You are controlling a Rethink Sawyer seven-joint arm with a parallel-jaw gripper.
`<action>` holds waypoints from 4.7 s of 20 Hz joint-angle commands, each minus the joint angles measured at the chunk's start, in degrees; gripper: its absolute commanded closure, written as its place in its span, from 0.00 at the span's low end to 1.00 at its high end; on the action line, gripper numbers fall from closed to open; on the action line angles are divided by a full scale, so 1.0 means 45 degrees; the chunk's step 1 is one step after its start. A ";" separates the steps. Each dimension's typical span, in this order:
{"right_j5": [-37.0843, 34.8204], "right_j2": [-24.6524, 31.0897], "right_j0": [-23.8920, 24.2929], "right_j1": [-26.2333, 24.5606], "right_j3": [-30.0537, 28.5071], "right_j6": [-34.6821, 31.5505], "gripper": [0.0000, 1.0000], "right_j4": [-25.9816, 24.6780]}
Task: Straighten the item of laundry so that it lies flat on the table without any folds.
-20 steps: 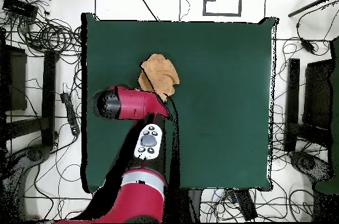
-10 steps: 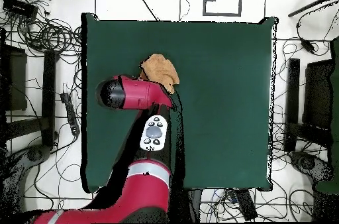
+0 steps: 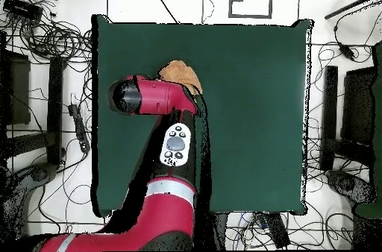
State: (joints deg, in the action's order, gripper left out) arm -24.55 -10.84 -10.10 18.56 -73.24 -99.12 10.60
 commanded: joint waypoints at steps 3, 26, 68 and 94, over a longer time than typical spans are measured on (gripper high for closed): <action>-0.1609 0.0374 0.0334 -0.0293 0.0585 -0.1456 0.00 -0.0245; -0.0879 -0.0226 0.0484 -0.0726 0.1111 -0.0927 0.00 -0.1114; -0.0800 -0.0228 0.1638 -0.1820 0.3793 -0.0599 0.00 -0.3369; -0.0935 0.0055 0.1563 -0.1925 0.3688 -0.0719 1.00 -0.3255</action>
State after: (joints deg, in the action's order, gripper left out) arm -25.65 -15.51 -2.11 10.34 -54.65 -99.12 -2.83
